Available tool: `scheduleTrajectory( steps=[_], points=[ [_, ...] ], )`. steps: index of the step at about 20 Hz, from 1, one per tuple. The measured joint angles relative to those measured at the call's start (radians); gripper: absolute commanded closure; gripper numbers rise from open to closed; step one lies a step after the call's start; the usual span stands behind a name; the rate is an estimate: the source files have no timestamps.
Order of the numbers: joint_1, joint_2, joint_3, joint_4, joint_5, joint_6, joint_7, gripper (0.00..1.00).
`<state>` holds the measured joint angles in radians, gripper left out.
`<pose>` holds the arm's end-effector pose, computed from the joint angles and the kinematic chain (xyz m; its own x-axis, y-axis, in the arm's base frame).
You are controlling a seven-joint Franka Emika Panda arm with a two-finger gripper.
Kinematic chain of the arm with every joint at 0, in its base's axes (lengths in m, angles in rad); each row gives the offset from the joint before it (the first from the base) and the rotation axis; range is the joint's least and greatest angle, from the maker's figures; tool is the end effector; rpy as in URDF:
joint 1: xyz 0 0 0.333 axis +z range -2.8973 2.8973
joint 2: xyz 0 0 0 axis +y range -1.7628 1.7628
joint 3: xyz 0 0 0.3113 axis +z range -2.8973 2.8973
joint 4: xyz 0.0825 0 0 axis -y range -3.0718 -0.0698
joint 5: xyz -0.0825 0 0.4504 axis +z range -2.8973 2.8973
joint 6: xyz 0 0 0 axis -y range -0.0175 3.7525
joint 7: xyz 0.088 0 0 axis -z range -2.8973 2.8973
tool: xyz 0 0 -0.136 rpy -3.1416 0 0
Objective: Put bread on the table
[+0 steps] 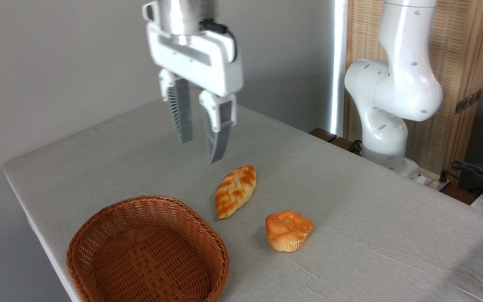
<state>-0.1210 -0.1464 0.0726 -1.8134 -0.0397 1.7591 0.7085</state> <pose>0.5919 -0.0313 0.5644 0.7261 -0.6800 0.1020 -0.6818 -0.7312 -0.0214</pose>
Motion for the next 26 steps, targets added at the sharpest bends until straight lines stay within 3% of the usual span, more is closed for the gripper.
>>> scheduleTrajectory(
  steps=[3,7,18,26],
  points=[
    [0.069,0.072,-0.068,0.062,0.0,0.0,-0.031,0.0],
    [0.105,0.09,-0.071,0.079,0.0,-0.002,0.004,0.0],
    [0.114,0.09,-0.061,0.092,-0.009,-0.084,0.033,0.0],
    [0.111,0.111,-0.069,0.192,-0.04,-0.197,0.028,0.0]
  ],
)
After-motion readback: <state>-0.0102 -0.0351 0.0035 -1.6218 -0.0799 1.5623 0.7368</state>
